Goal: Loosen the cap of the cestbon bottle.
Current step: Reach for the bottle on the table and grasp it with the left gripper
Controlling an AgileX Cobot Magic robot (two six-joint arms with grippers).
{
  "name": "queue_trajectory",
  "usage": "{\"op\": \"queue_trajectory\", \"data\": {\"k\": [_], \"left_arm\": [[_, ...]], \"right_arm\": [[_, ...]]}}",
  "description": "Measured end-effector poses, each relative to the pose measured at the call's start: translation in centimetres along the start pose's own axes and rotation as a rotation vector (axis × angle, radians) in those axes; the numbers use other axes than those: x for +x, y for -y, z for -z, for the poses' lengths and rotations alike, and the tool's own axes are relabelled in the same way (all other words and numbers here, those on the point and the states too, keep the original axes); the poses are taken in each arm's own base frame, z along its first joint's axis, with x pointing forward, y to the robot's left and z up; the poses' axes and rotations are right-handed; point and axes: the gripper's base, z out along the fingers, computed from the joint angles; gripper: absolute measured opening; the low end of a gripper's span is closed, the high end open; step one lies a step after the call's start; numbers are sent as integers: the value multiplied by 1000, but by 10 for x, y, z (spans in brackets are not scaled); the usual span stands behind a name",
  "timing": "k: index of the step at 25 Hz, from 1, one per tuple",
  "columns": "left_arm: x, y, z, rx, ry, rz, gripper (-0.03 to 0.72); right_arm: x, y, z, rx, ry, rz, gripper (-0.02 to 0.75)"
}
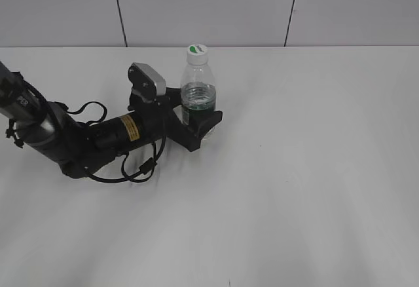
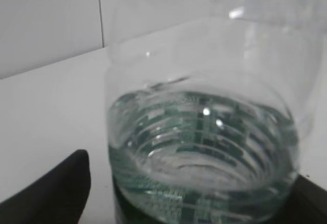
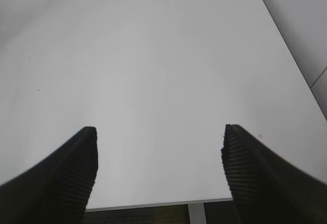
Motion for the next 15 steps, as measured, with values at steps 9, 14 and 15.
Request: {"op": "queue_trajectory", "data": {"k": [9,14,15], "left_arm": [[-1,0,0,0,7,1,572],[-3,-1,-2,0,15,3,572],[-3,-1,-2,0,13,6,572]], "right_arm": [[0,0,0,0,0,0,577],[0,0,0,0,0,0,577],[0,0,0,0,0,0,577]]}}
